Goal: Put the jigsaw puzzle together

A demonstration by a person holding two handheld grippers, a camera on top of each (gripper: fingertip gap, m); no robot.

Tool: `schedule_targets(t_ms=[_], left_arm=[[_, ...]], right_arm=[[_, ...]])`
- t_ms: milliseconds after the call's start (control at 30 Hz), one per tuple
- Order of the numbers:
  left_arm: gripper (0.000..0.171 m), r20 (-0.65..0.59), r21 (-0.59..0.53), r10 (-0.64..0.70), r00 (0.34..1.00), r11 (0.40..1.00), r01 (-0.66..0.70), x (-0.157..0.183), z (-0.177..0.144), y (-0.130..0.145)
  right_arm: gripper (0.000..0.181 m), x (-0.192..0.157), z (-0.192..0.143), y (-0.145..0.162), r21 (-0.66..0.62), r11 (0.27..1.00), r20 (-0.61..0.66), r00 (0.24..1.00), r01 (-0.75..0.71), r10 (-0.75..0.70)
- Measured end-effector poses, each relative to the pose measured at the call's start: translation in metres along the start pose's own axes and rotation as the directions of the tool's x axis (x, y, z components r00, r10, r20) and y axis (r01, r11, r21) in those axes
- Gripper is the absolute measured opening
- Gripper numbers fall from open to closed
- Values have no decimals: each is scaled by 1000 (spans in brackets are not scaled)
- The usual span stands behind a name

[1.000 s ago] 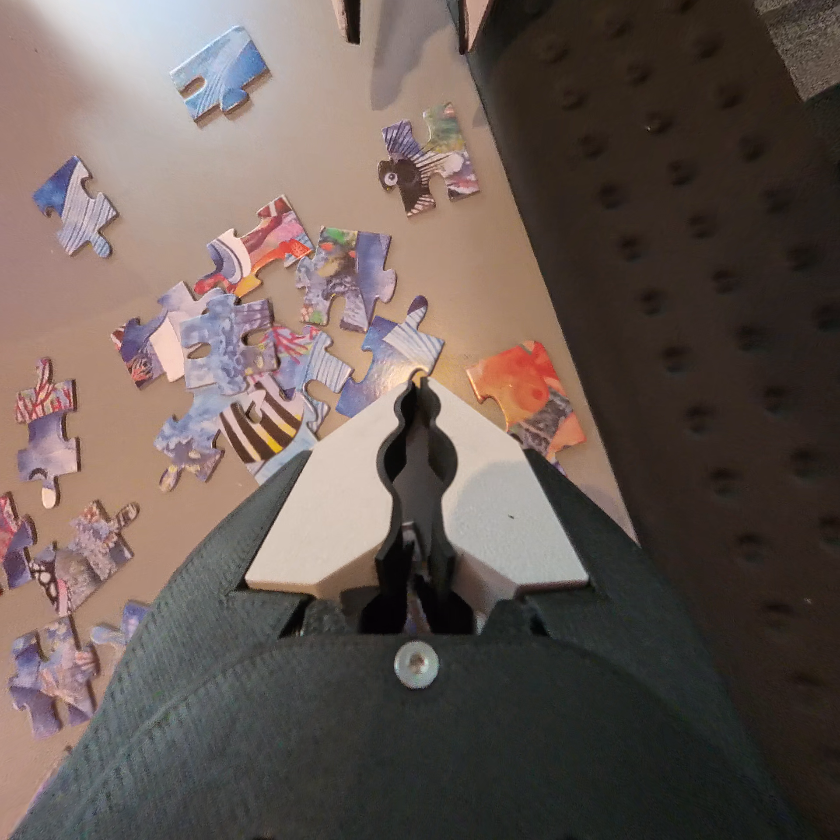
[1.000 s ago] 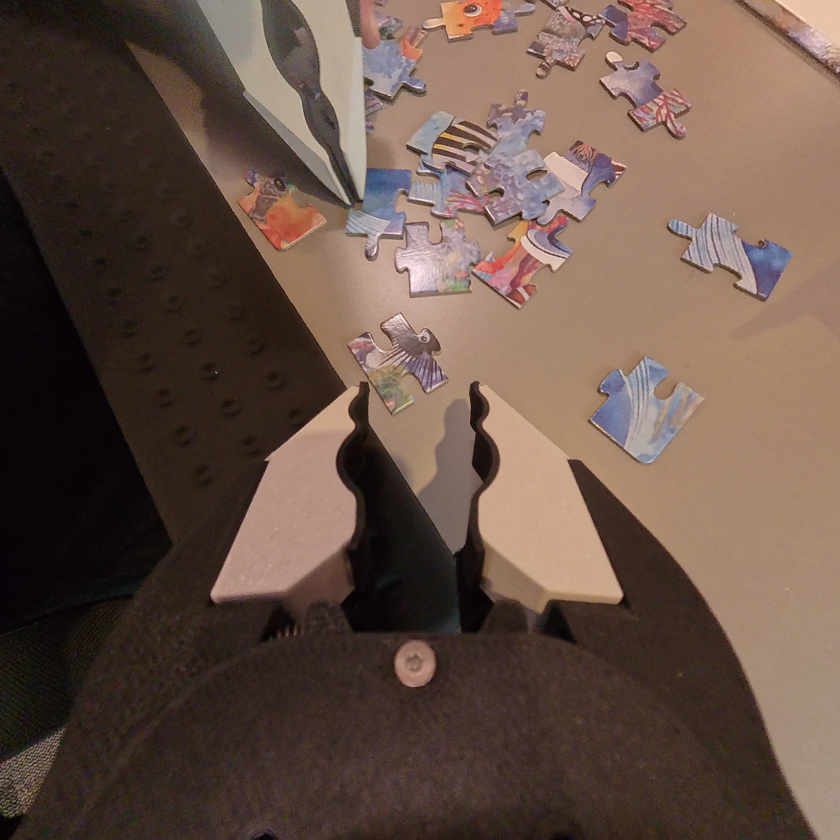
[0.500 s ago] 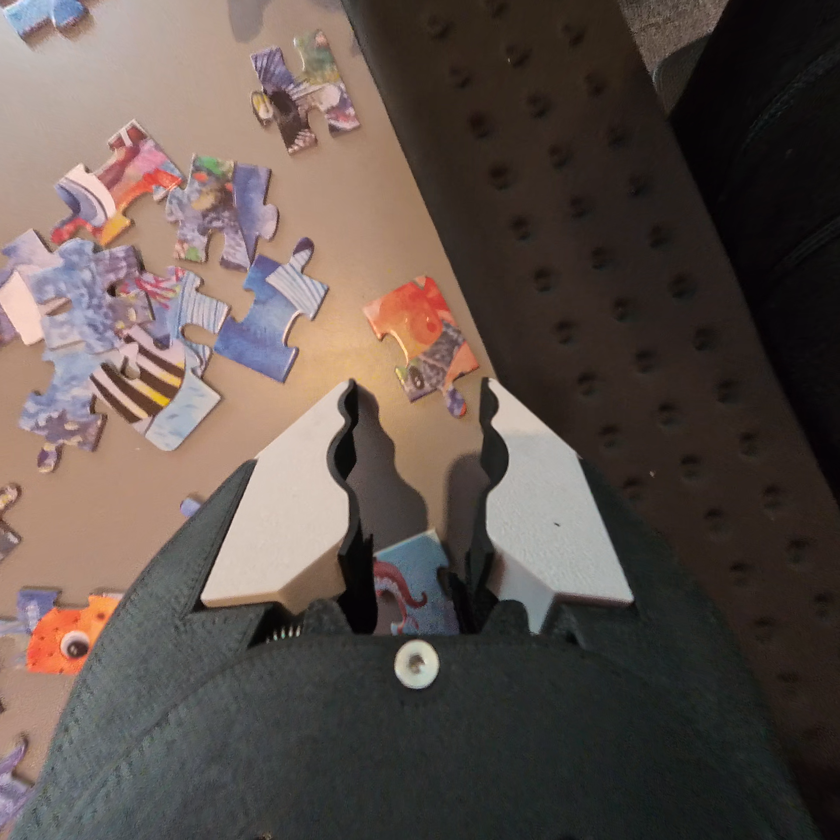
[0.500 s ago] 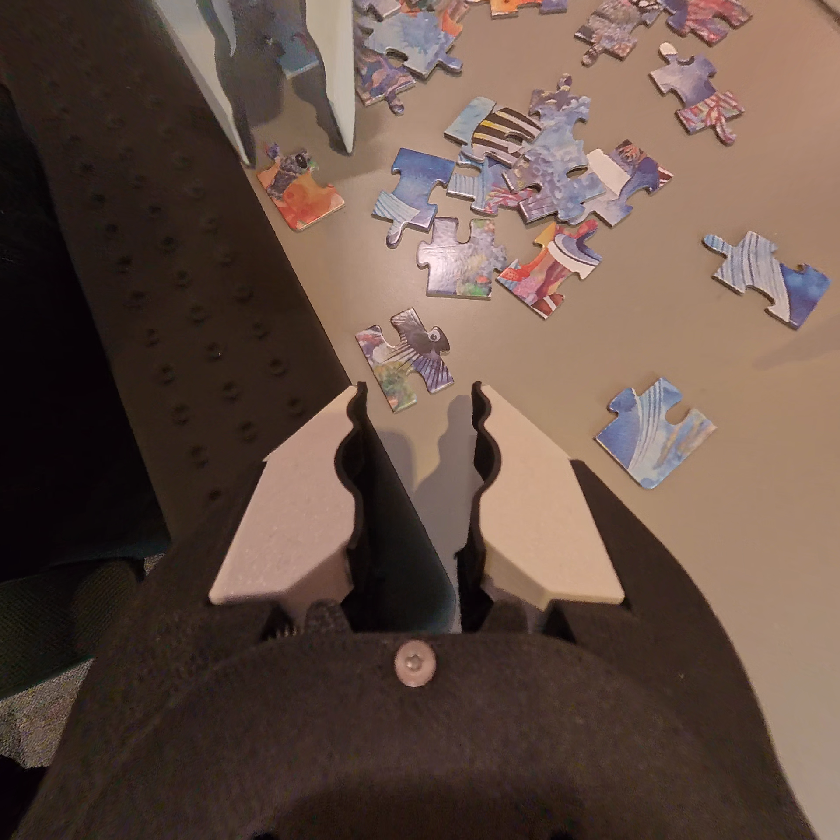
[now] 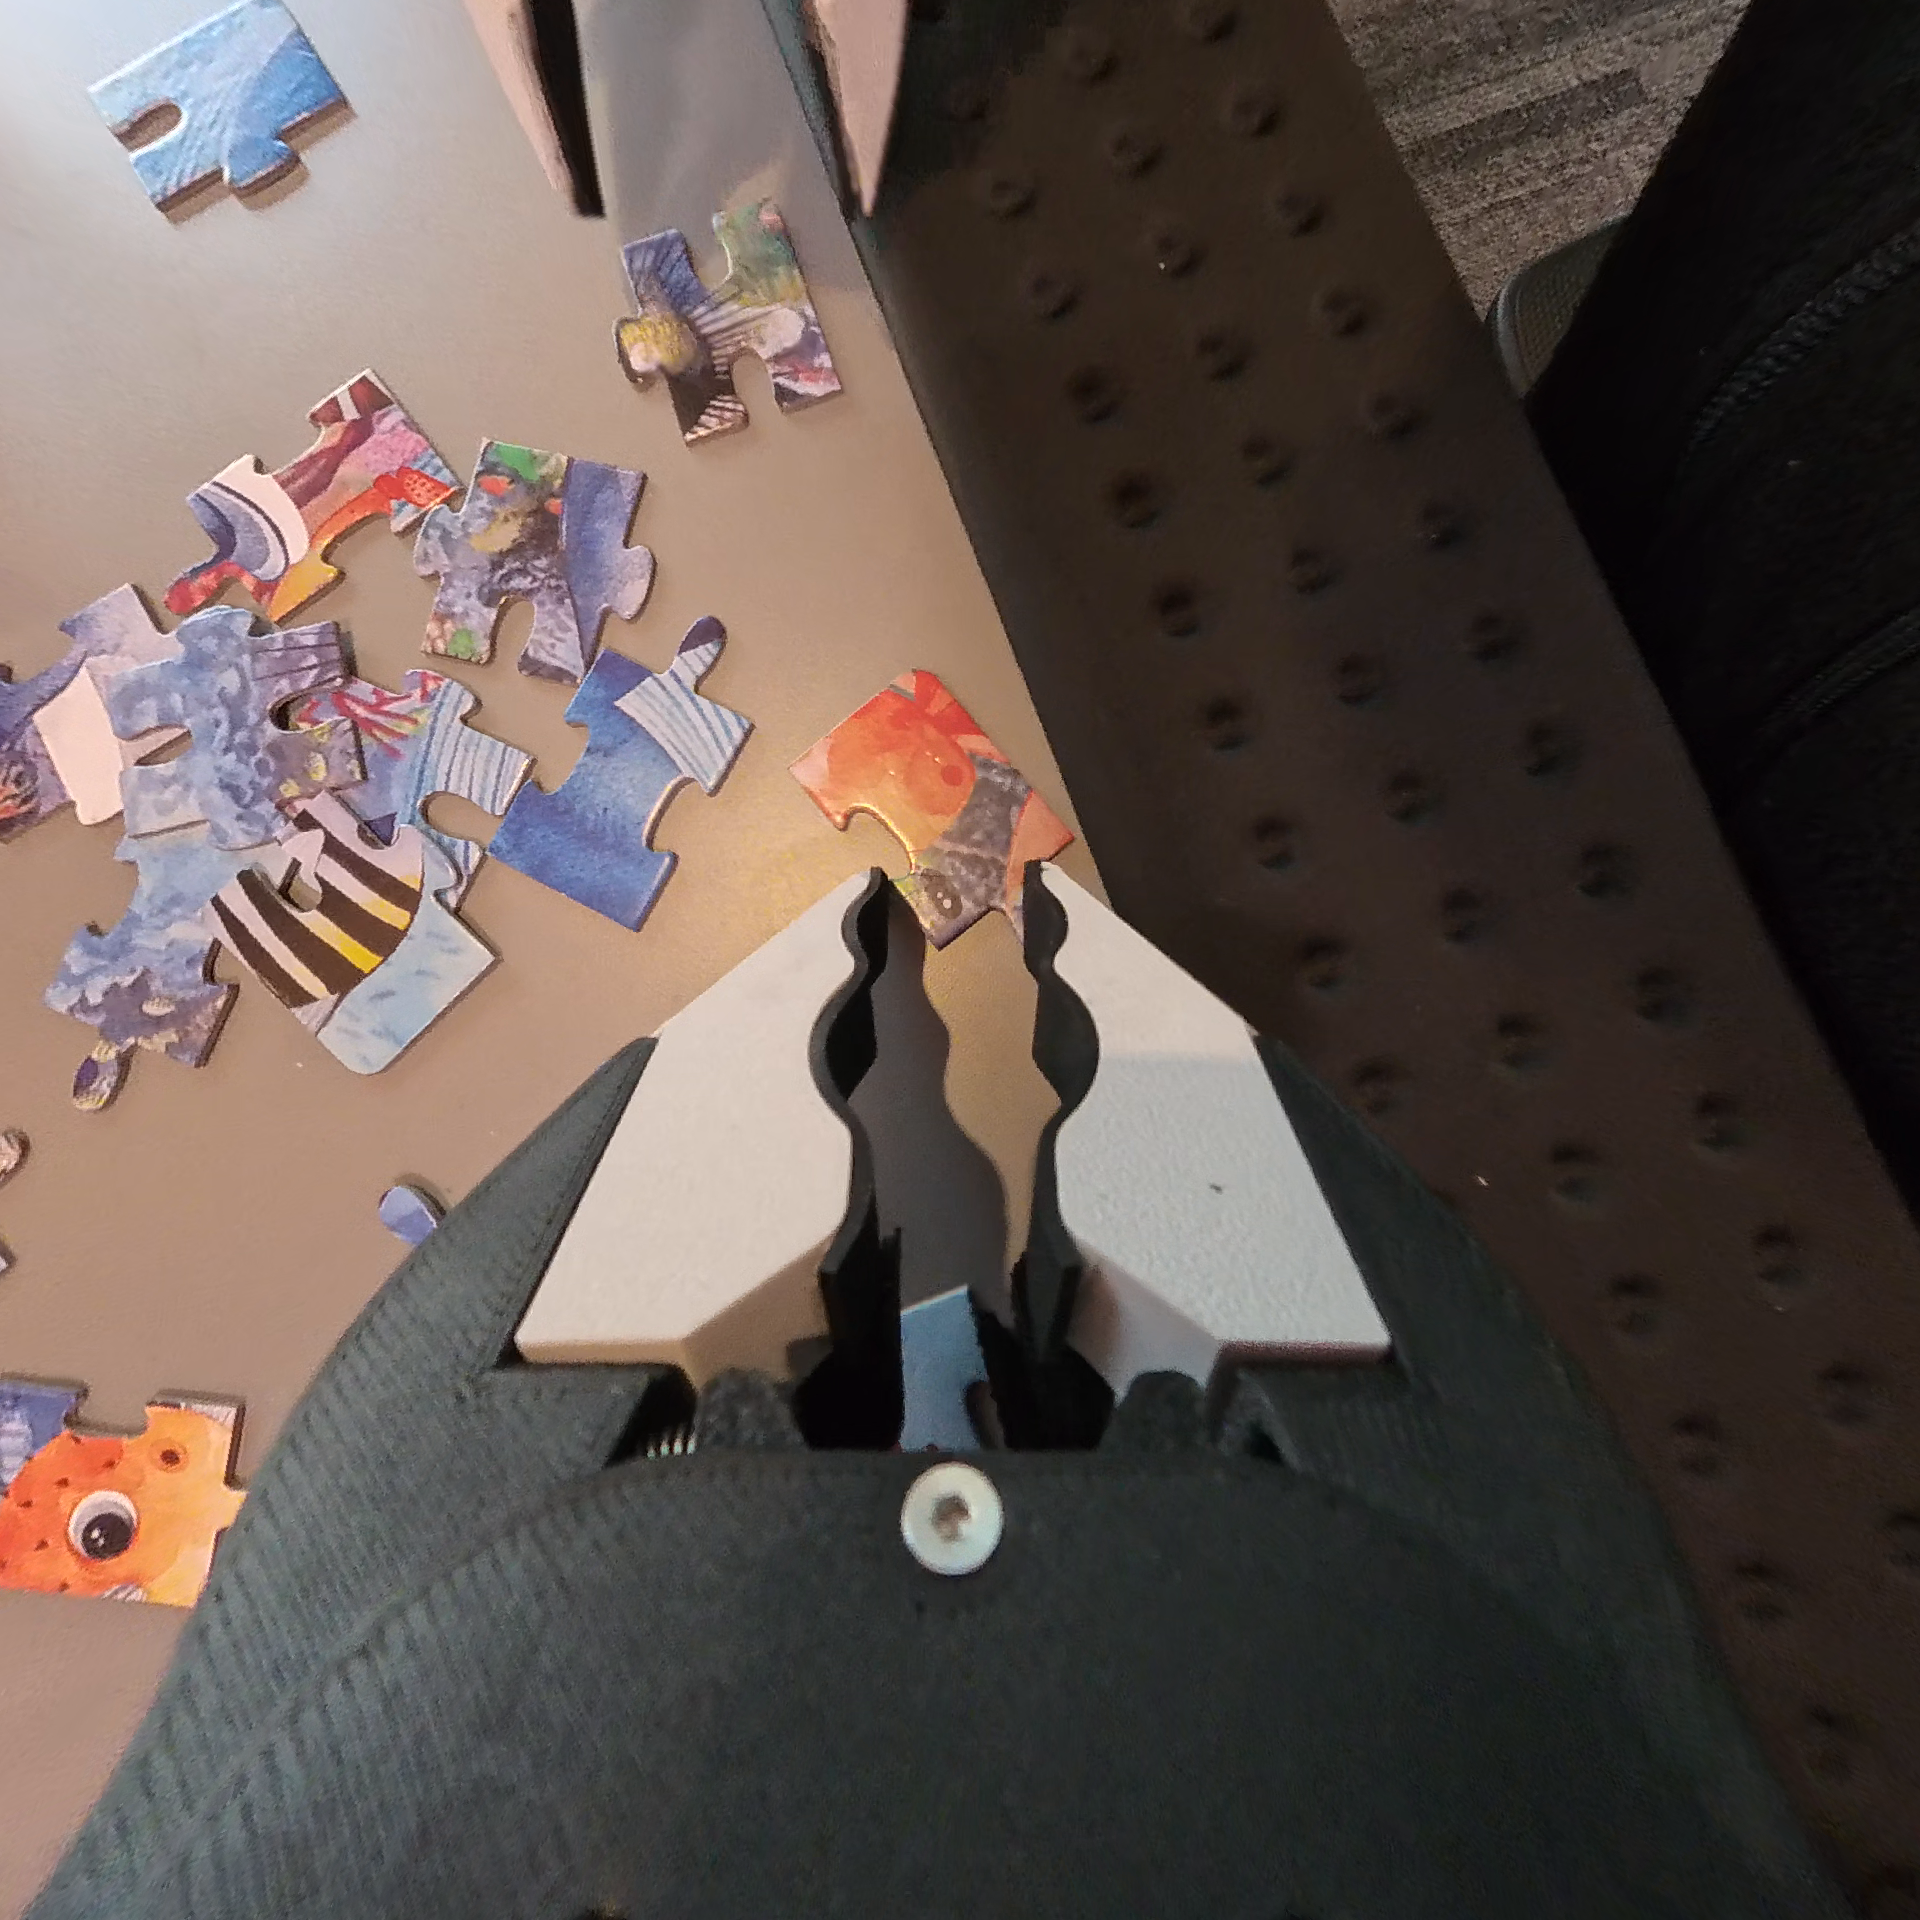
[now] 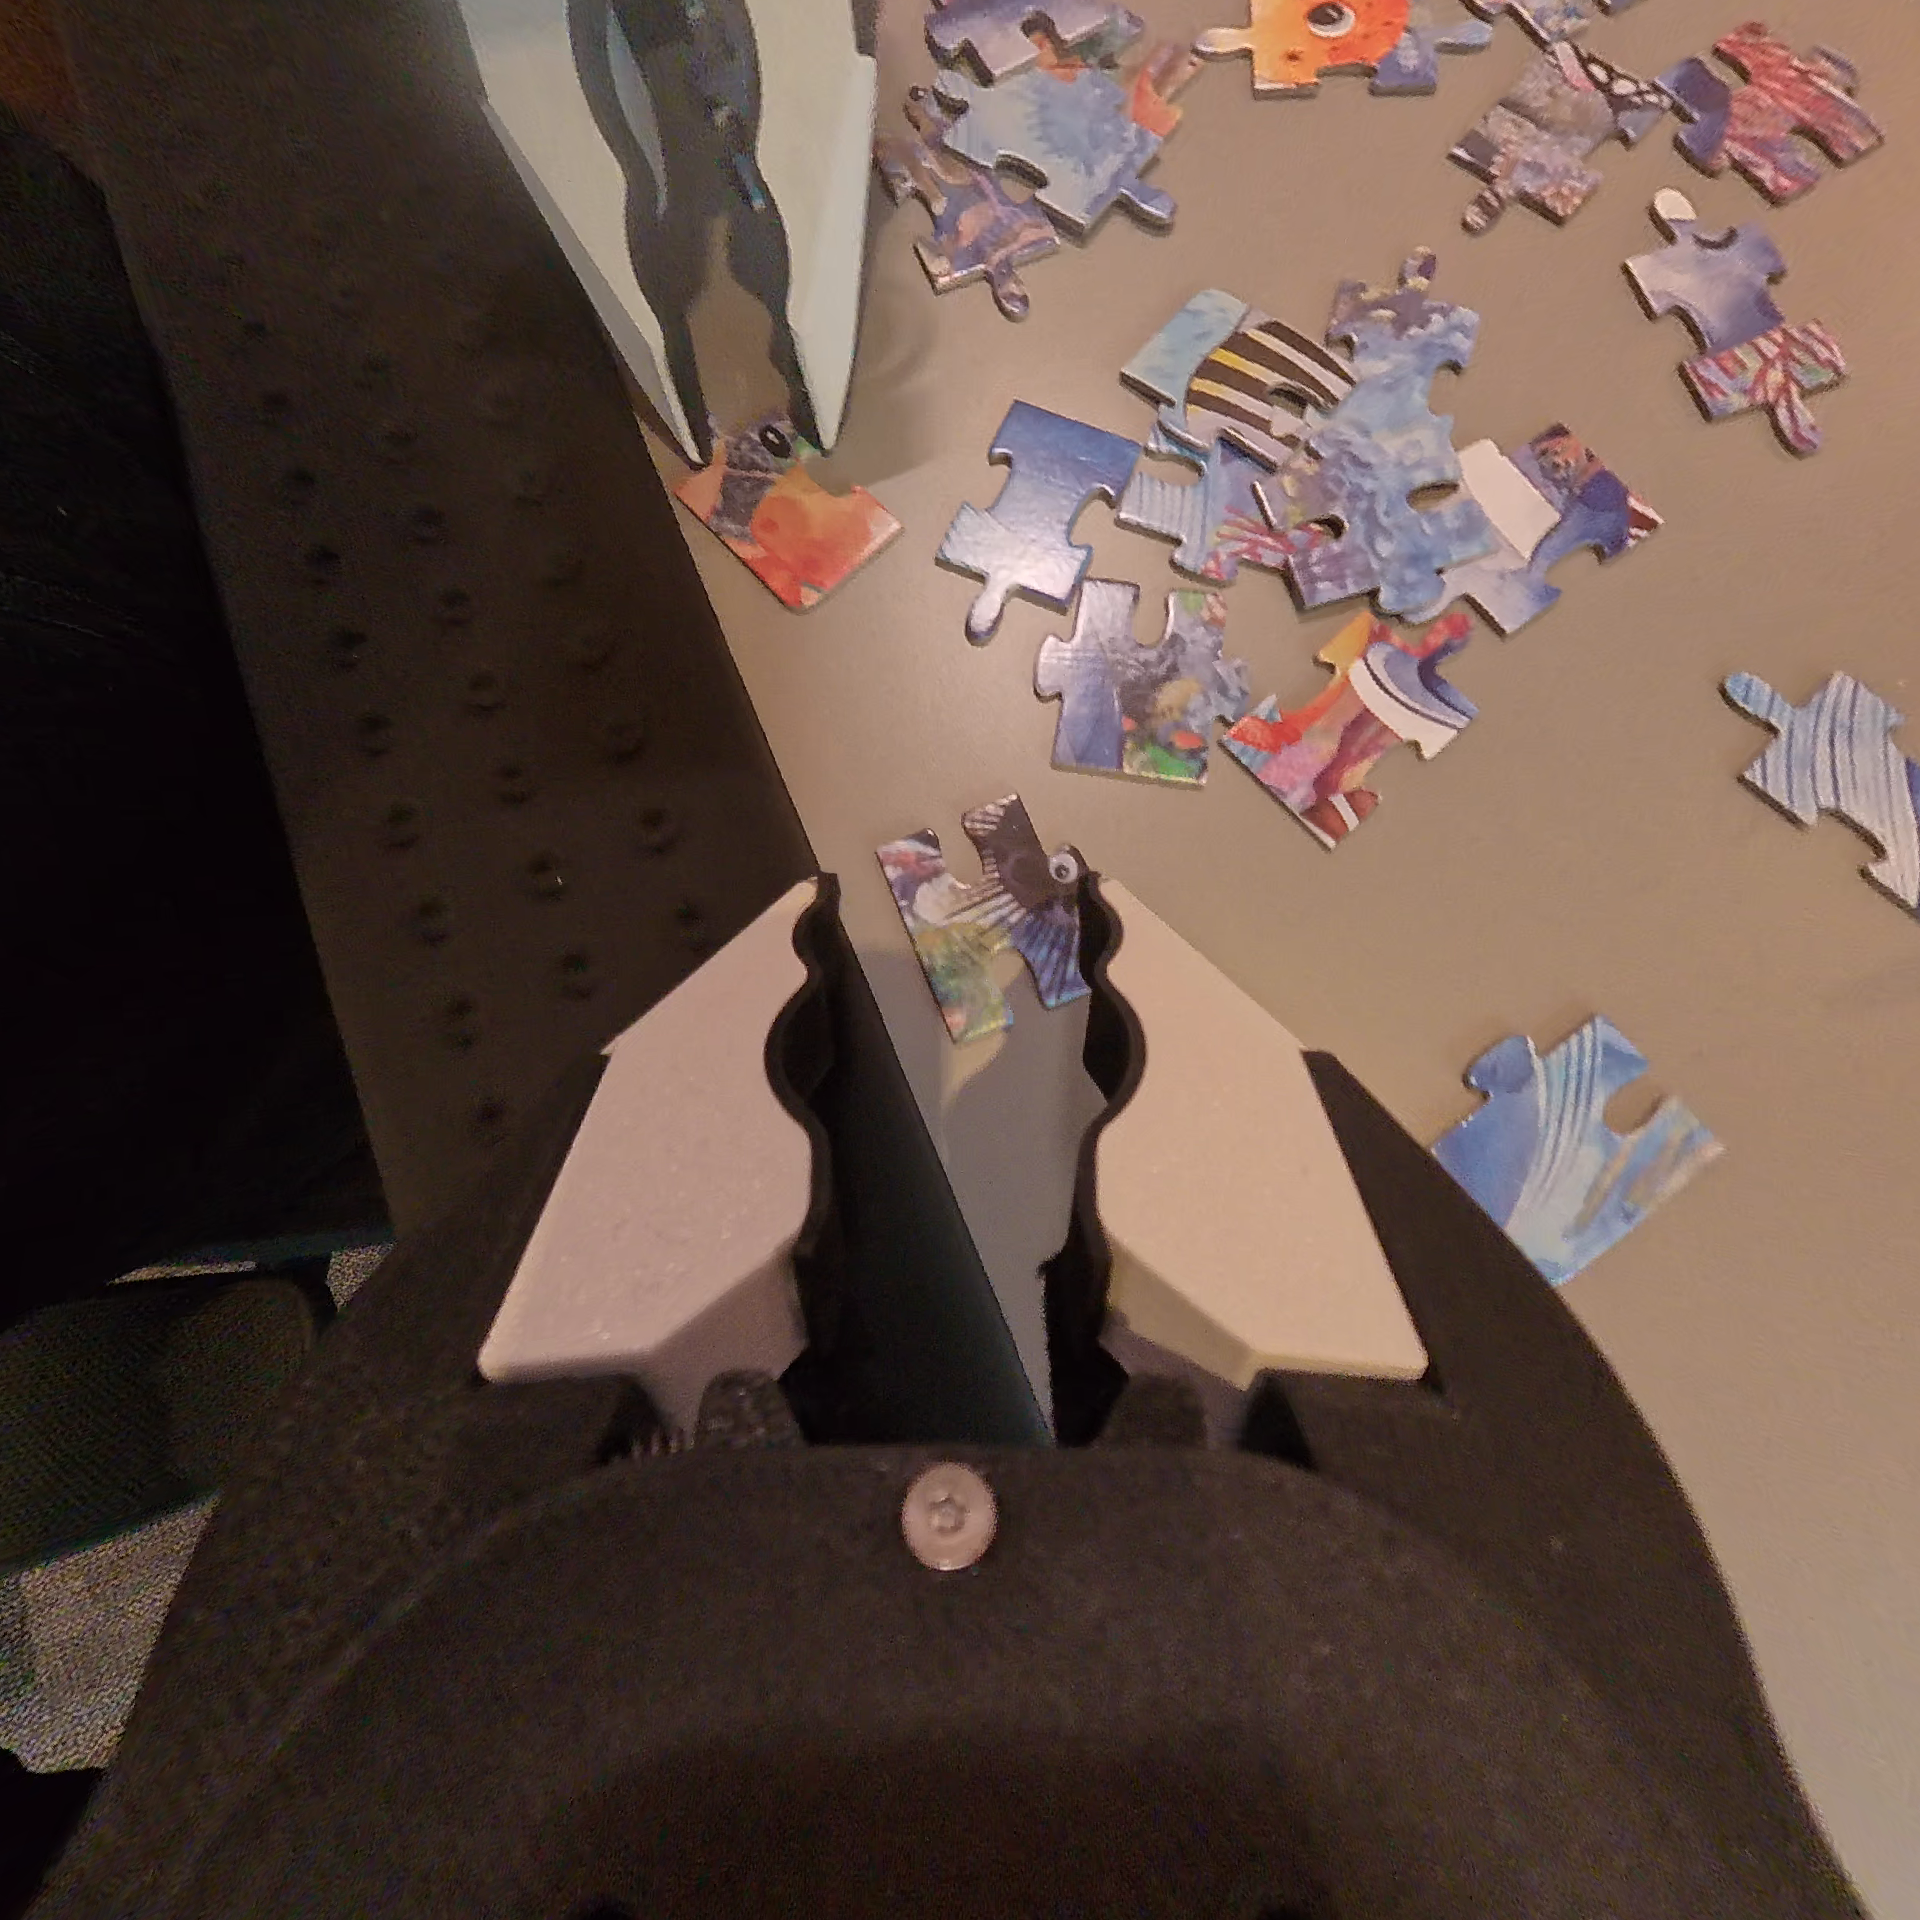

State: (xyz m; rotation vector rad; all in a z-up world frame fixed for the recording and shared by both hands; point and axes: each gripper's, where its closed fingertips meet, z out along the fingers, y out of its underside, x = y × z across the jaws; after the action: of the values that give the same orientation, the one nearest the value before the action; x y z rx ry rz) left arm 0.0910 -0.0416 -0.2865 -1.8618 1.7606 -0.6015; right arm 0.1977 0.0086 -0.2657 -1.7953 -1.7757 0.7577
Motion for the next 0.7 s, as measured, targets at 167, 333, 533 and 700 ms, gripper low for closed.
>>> schedule_targets(t_ms=[167,333,533,700], left_arm=[[24,25,6,-15,1000,1000,15,-8,1,0],[24,34,10,-3,999,1000,3,-14,0,0],[24,74,-9,77,994,997,-77,-18,-2,0],[24,122,-28,155,980,988,-153,-20,-3,-1]], right_arm=[[44,-3,6,-4,-12,1000,5,1000,22,-21],[44,0,3,-2,-1,1000,-3,1000,9,-9],[44,1,3,-1,1,1000,-5,1000,6,-6],[44,0,5,-9,28,1000,7,1000,-2,2]])
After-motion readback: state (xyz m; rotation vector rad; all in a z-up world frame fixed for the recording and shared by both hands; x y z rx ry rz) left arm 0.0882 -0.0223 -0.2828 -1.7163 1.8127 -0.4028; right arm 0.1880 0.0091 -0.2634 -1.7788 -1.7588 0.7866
